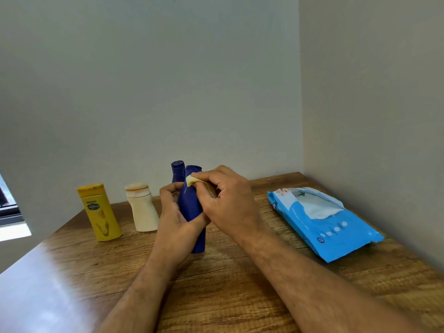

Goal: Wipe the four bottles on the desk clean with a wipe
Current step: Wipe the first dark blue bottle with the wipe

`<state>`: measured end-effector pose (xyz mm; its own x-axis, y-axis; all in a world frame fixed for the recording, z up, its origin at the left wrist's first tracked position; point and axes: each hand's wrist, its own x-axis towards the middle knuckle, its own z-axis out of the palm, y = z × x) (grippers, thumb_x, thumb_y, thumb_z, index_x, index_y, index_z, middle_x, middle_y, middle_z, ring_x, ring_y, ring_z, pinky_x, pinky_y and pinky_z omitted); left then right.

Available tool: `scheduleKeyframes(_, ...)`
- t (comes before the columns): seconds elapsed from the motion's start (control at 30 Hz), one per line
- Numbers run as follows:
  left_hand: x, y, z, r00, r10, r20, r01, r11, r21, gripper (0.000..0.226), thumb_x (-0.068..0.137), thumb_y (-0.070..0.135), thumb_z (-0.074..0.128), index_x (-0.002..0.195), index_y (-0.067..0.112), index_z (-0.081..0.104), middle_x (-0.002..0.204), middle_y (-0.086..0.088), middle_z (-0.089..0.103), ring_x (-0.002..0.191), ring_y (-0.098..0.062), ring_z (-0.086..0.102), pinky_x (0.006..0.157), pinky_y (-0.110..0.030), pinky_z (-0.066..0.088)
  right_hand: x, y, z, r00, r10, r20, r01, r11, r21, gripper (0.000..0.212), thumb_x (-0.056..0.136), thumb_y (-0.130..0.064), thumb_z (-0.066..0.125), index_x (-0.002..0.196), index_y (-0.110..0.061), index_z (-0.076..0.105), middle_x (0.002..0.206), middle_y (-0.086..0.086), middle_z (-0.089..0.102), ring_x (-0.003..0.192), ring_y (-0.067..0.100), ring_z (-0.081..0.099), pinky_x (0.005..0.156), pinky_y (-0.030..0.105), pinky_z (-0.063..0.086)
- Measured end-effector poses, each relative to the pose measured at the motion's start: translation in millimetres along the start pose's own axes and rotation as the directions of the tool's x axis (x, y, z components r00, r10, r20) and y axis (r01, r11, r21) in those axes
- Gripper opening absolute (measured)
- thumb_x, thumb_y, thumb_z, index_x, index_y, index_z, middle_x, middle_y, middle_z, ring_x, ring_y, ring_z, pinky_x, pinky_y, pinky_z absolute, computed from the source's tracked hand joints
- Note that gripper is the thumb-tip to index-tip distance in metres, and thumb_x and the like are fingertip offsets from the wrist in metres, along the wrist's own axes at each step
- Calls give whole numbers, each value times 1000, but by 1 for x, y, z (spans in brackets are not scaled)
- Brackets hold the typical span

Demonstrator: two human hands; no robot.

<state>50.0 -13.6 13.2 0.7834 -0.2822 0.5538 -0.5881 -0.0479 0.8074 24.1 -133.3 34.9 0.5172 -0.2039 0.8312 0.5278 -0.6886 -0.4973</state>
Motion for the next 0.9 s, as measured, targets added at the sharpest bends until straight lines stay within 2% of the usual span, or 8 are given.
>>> scheduleKeyframes(0.1,0,0,1,1000,1,-20,-1,1000,-14,72,79,1,79,129,24,34,114,5,57,86,2,67,67,-13,53,1,3,0,991,105,-81,-99,992,74,17,92,-19,65,106,-19,74,98,-9,69,92,2,63,79,19,56)
scheduleKeyframes(0.2,1,-1,0,1000,-4,-18,4,1000,-17,71,80,6,79,130,28,33,117,4,56,90,-1,66,69,-12,53,2,6,-1,973,215,-86,-203,971,130,16,92,-21,66,106,-18,74,97,-9,70,89,3,66,77,25,60)
scheduleKeyframes(0.3,1,-1,-1,1000,-26,-2,26,999,-45,66,82,4,76,128,29,34,115,4,57,88,-1,66,70,-13,53,2,2,1,979,192,-71,-181,973,143,18,92,-23,67,108,-19,74,100,-9,69,91,3,65,79,24,59)
scheduleKeyframes(0.47,1,-2,1,999,-42,-9,41,998,-48,64,83,0,74,126,26,36,111,7,57,84,3,66,66,-14,54,0,0,2,994,92,-66,-84,990,116,17,91,-18,68,107,-21,75,99,-11,63,91,1,60,78,12,52)
scheduleKeyframes(0.6,2,-5,0,999,-33,-14,33,999,-17,67,80,6,78,126,29,36,112,8,56,88,2,65,69,-17,54,1,4,2,974,207,-88,-188,965,185,17,92,-19,67,108,-22,73,99,-12,69,91,-1,63,78,17,56)
scheduleKeyframes(0.7,2,-6,0,1000,-23,-7,23,1000,1,67,80,9,79,126,30,36,115,8,54,88,3,63,71,-17,52,2,5,0,957,281,-70,-259,938,233,13,93,-20,66,106,-22,69,92,-14,67,84,-6,62,68,10,53)
scheduleKeyframes(0.8,2,-7,-1,1000,-28,4,29,999,-44,66,79,17,82,127,30,38,118,5,56,92,1,64,77,-20,51,2,7,0,947,319,-24,-309,932,188,12,92,-18,66,103,-22,70,87,-16,66,79,-6,62,66,7,51)
scheduleKeyframes(0.9,0,-7,-3,999,-32,26,35,993,-116,61,70,27,73,123,32,43,116,2,60,94,-7,66,78,-25,54,0,8,3,941,337,37,-339,929,147,16,92,-18,65,107,-20,71,90,-15,67,82,-2,64,71,10,53)
